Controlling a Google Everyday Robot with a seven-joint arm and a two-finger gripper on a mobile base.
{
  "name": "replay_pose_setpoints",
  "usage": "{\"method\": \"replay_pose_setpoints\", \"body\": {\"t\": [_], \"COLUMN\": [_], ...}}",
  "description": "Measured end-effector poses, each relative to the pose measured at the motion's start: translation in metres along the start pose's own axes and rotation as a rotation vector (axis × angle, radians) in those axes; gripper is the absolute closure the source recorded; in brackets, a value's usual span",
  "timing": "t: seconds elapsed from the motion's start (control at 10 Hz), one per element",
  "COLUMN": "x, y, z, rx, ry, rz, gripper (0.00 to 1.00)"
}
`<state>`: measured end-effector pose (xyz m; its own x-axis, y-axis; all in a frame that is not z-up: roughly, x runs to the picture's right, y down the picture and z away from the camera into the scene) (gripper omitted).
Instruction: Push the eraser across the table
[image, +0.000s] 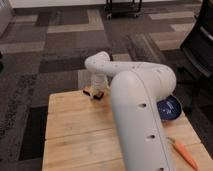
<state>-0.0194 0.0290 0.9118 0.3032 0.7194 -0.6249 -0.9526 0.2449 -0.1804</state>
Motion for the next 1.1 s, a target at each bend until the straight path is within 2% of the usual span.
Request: {"method": "replay_pose_setpoints", "body": {"t": [0.2, 0.5, 0.7, 1.1], "x": [-0.008, -0.039, -0.045, -0.048], "y": [-0.006, -0.032, -0.04, -0.032], "z": [-0.004, -0.023, -0.023, -0.032], "rx": [0.013, 0.096, 0.114, 0.122], "ry": [-0.006, -0.052, -0.058, -0.07], "rz": [-0.007, -0.022, -0.01, -0.02], "gripper": [0.35, 0.35, 0.35, 0.35]}}
